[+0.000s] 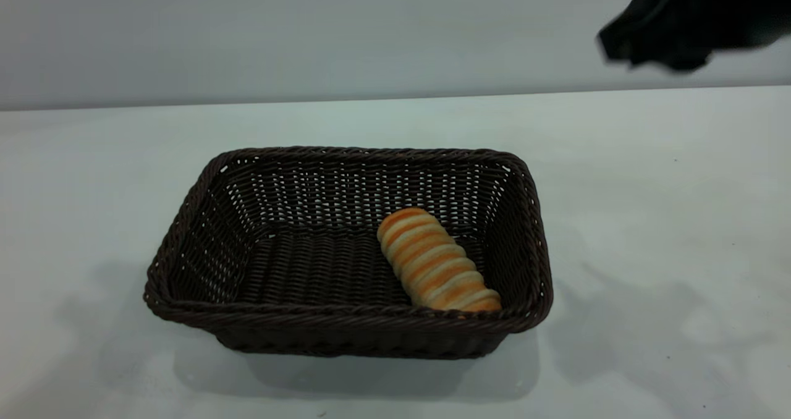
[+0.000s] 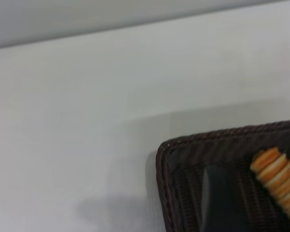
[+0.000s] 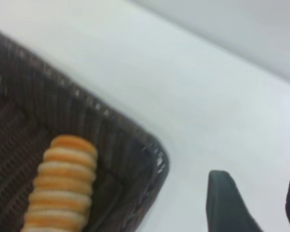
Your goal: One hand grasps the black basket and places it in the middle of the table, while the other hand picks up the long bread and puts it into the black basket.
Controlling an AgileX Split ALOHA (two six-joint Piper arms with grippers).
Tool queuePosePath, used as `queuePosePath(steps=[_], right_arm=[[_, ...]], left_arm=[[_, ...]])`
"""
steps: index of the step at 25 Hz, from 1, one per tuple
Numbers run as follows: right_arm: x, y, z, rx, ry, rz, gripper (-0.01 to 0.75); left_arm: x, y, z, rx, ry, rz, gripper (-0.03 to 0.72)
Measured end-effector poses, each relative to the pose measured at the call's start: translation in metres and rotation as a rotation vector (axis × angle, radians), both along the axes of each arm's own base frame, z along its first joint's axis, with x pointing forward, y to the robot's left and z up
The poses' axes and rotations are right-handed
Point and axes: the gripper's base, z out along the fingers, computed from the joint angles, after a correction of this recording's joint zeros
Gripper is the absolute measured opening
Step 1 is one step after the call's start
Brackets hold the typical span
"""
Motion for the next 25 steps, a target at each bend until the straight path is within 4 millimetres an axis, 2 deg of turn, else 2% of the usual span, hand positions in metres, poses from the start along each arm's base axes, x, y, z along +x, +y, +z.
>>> queuePosePath(steps=[4, 11, 18, 25], right_arm=[[-0.021, -0.011, 0.035, 0.010, -0.070, -0.016, 0.291], [-0.065, -0.035, 0.074, -0.039, -0.119, -0.045, 0.291], [-0.111, -0.061, 0.087, -0.104, -0.030, -0.111, 0.291], [-0.155, -0.075, 0.087, -0.122, 0.097, -0.082, 0.291]], left_arm=[[-0.021, 0.007, 0.020, -0.019, -0.059, 0.001, 0.432], [-0.063, 0.022, 0.044, -0.027, -0.081, 0.007, 0.432], [-0.101, 0.037, 0.053, 0.018, -0.071, -0.001, 0.432], [-0.139, 0.050, 0.043, 0.046, -0.026, -0.009, 0.432]])
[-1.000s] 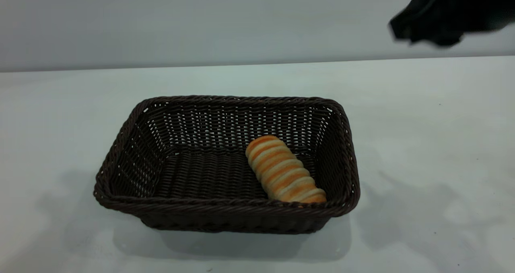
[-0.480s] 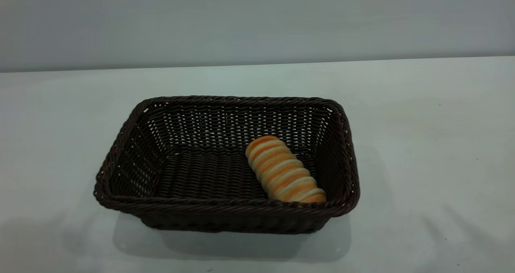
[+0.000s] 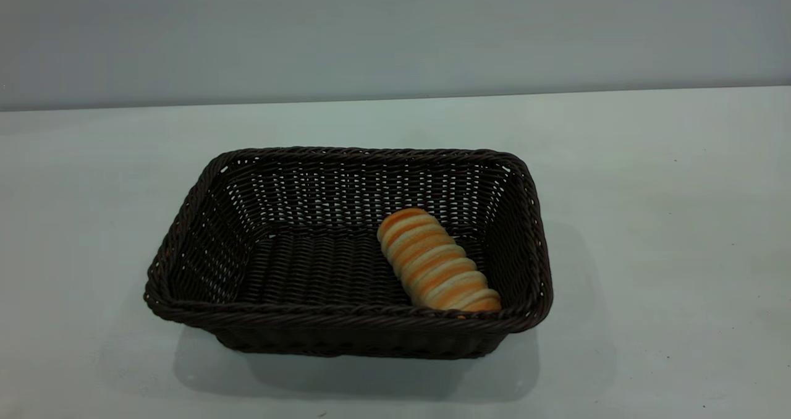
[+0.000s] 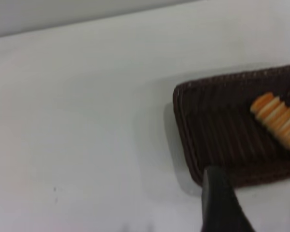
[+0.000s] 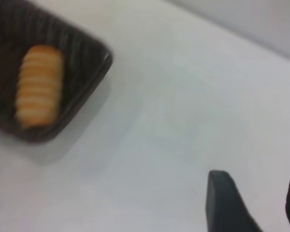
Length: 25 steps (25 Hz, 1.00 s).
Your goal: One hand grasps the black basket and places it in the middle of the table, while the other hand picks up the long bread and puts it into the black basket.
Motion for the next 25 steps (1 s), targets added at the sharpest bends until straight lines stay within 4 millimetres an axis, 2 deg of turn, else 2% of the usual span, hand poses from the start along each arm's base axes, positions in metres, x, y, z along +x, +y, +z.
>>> queuePosePath(steps=[6, 15, 22, 25], right_arm=[[-0.036, -0.002, -0.006, 0.041, 0.143, 0.094, 0.291], [-0.084, -0.019, -0.009, 0.087, 0.155, 0.086, 0.243], [-0.103, -0.033, -0.033, 0.116, 0.113, 0.002, 0.235], [-0.105, -0.035, -0.043, 0.121, 0.112, -0.021, 0.235]], left_arm=[[-0.036, 0.012, -0.021, 0.002, 0.007, 0.003, 0.432], [-0.087, 0.030, -0.071, -0.003, -0.004, 0.003, 0.432], [-0.114, 0.039, -0.109, -0.015, -0.038, 0.004, 0.432], [-0.122, 0.041, -0.120, -0.022, -0.060, 0.004, 0.432]])
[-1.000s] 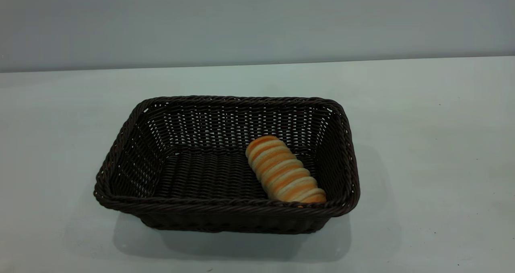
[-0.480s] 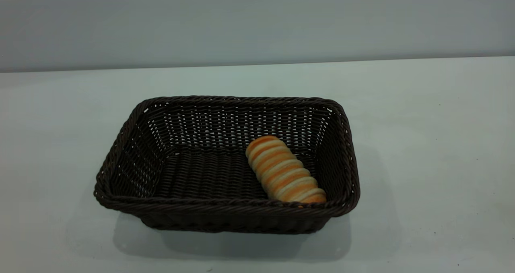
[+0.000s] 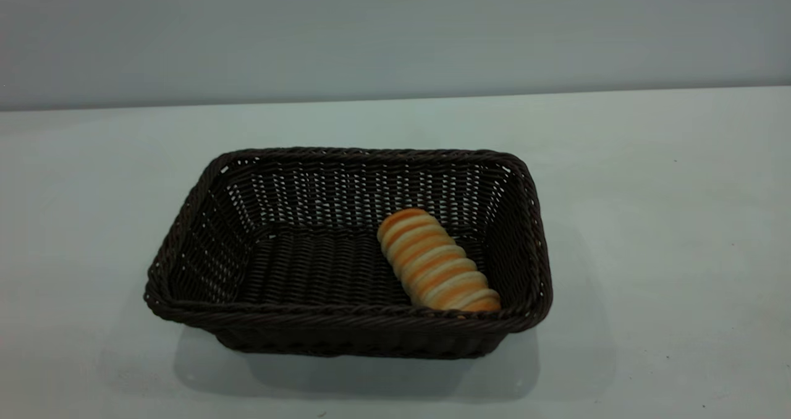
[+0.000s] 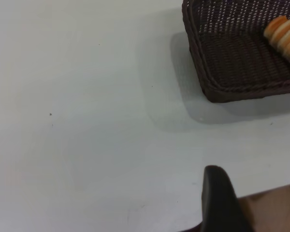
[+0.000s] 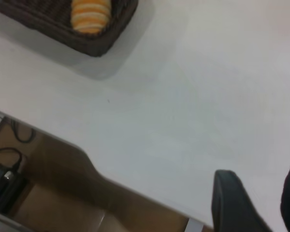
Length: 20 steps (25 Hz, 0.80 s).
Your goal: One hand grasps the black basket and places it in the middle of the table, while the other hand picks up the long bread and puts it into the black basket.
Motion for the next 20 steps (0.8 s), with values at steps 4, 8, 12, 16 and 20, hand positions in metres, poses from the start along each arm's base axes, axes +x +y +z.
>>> queuePosePath(steps=[4, 8, 12, 16, 20], right_arm=[[0.002, -0.001, 0.001, 0.006, -0.029, -0.015, 0.238], [0.005, 0.000, 0.005, 0.046, -0.066, -0.032, 0.237], [0.005, 0.001, 0.005, 0.049, -0.072, -0.032, 0.237], [0.006, 0.001, 0.003, 0.051, -0.064, -0.036, 0.237], [0.009, 0.002, -0.006, 0.040, -0.040, -0.037, 0.237]], left_arm=[[-0.007, 0.003, -0.008, -0.005, -0.026, 0.002, 0.432], [-0.005, 0.004, -0.017, 0.021, 0.000, 0.012, 0.432], [-0.002, 0.003, -0.026, 0.032, 0.030, 0.012, 0.432], [-0.001, 0.003, -0.029, 0.038, 0.040, 0.013, 0.432], [-0.001, 0.004, -0.030, 0.050, 0.041, 0.019, 0.432]])
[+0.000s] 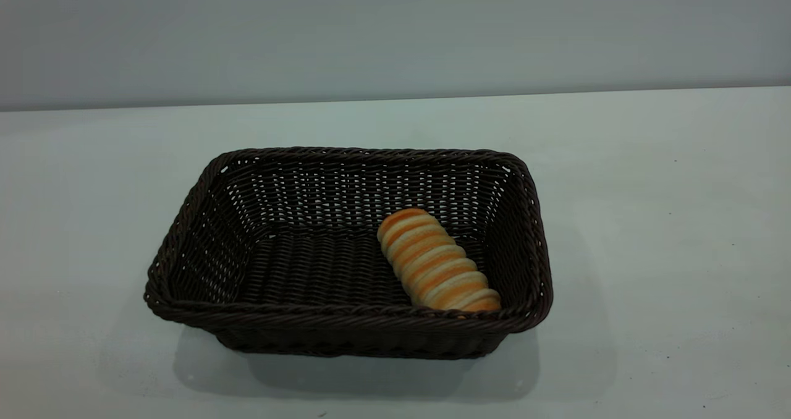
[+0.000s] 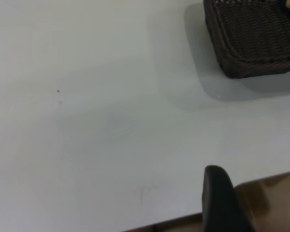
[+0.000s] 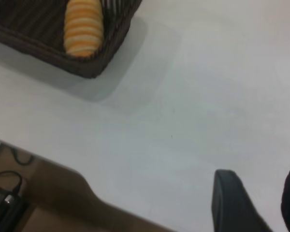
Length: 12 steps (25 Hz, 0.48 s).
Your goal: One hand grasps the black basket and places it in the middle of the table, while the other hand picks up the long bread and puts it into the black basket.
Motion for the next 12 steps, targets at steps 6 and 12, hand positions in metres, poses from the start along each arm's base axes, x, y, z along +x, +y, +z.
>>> queuePosePath(steps=[6, 12], right_arm=[[0.0004, 0.0002, -0.0015, -0.002, 0.005, 0.000, 0.237], [0.0004, 0.0002, -0.0015, -0.002, 0.005, 0.000, 0.237]], left_arm=[[0.0001, 0.0004, -0.0047, 0.012, 0.027, 0.004, 0.432], [0.0000, 0.0000, -0.0051, 0.007, 0.029, 0.002, 0.432]])
